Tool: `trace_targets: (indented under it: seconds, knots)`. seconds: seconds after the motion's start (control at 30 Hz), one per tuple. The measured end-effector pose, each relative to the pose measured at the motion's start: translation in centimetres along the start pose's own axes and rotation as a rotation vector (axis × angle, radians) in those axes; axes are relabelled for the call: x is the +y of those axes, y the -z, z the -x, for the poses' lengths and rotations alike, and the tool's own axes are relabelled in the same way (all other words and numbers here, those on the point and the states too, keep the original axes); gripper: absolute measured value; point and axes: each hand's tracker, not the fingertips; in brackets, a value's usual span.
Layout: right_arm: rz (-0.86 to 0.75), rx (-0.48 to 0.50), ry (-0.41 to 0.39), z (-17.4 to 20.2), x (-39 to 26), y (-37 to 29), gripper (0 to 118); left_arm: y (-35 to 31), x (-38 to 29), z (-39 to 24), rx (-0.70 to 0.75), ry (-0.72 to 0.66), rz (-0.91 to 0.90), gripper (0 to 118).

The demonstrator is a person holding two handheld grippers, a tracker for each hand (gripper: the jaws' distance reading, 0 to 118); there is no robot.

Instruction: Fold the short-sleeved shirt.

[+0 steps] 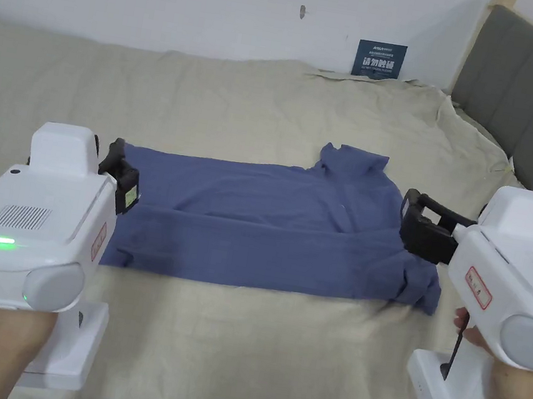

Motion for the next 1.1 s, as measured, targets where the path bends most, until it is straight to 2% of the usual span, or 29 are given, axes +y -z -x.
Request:
trace_targets:
  seconds: [0.03,0.1,0.17,0.3,0.53,0.87,0.93,0.97,1.0,1.03,1.07,1.1]
  knots:
    - [-0.001,0.003,-0.005,0.2,-0.1,-0.1,71,-0.2,-0.1,-0.1,0.002,-0.002,0.001,10]
    - [-0.004,0.009,-0.010,0.6,-0.3,-0.4,38,-0.1,-0.5,-0.1,-0.001,-0.001,0.010,0]
    - [-0.002,0.009,-0.002,0.1,-0.5,0.0,4,-0.2,-0.7,-0.2,-0.009,-0.001,0.018,0]
    - [-0.003,0.006,0.014,-0.1,-0.8,0.1,0,-0.3,-1.1,-0.1,-0.021,-0.012,0.035,0]
    - [0.020,0.023,0.006,0.0,-1.1,0.4,0,0.2,-1.7,0.1,-0.029,-0.036,0.053,0]
    - [0.117,0.008,-0.042,-0.9,0.9,3.7,0,0.8,-1.6,0.1,-0.033,-0.039,0.056,0]
    - [0.177,0.005,-0.046,-1.8,1.5,5.6,1,1.1,-1.5,0.1,-0.034,-0.039,0.056,0]
    - [0.212,-0.005,-0.043,-2.2,1.6,6.6,5,1.2,-1.5,0.1,-0.034,-0.039,0.056,0]
    - [0.267,-0.007,-0.046,-2.7,1.9,7.8,16,1.3,-1.5,0.1,-0.034,-0.040,0.057,0]
    - [0.285,-0.011,-0.031,-3.1,2.0,8.8,34,1.4,-1.5,0.1,-0.035,-0.041,0.059,0]
    - [0.313,-0.004,-0.021,-3.0,2.1,9.4,66,1.6,-1.5,0.1,-0.037,-0.040,0.061,0]
    - [0.375,-0.008,-0.020,-3.4,2.1,10.5,85,1.7,-1.5,0.1,-0.036,-0.039,0.062,0]
